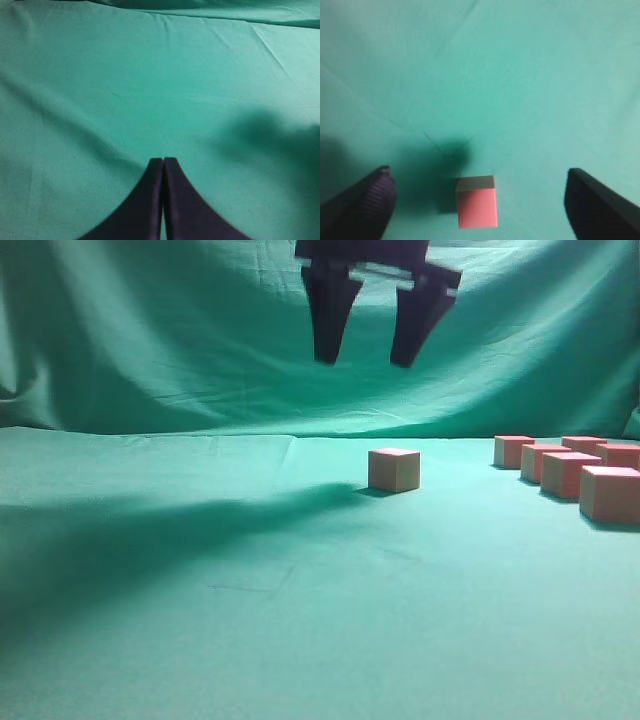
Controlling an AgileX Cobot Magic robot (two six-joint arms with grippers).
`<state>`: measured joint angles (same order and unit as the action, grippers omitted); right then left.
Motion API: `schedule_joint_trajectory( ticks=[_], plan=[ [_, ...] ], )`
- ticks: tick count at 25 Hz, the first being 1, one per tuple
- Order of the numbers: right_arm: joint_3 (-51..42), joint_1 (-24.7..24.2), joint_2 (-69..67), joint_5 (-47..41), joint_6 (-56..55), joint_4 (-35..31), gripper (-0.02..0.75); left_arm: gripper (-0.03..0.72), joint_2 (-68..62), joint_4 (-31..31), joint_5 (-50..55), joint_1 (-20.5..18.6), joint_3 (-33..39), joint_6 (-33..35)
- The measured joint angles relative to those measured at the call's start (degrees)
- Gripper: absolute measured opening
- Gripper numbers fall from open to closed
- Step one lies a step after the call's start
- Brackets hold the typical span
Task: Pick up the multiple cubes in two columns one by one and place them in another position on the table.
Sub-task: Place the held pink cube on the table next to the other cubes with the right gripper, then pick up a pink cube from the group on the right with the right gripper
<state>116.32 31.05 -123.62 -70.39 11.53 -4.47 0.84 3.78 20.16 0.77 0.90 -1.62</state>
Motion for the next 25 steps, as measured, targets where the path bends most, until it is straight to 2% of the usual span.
schedule_joint_trajectory(
  ticks=[1, 5, 6, 8, 14, 20, 25],
  plan=[
    [0.0, 0.0, 1.4, -0.3, -0.7, 0.1, 0.578, 0.0, 0.0, 0.0, 0.0, 0.0, 0.0, 0.0],
    [-0.4, -0.3, 8.4, -0.7, -3.9, 1.5, 0.582, 0.0, 0.0, 0.0, 0.0, 0.0, 0.0, 0.0],
    [-1.4, -0.7, 10.5, -0.7, -4.8, 2.1, 0.556, 0.0, 0.0, 0.0, 0.0, 0.0, 0.0, 0.0],
    [-4.2, -1.8, 16.0, -0.7, -6.1, 3.3, 0.556, 0.0, 0.0, 0.0, 0.0, 0.0, 0.0, 0.0],
    [-22.7, -9.2, 31.2, -0.9, -10.9, 4.7, 0.556, 0.0, 0.0, 0.0, 0.0, 0.0, 0.0, 0.0],
    [-42.1, -16.6, 40.0, -0.9, -13.5, 4.8, 0.556, 0.0, 0.0, 0.0, 0.0, 0.0, 0.0, 0.0],
    [-56.3, -18.9, 43.6, 1.9, -16.1, 4.6, 0.556, 0.0, 0.0, 0.0, 0.0, 0.0, 0.0, 0.0]
  ],
)
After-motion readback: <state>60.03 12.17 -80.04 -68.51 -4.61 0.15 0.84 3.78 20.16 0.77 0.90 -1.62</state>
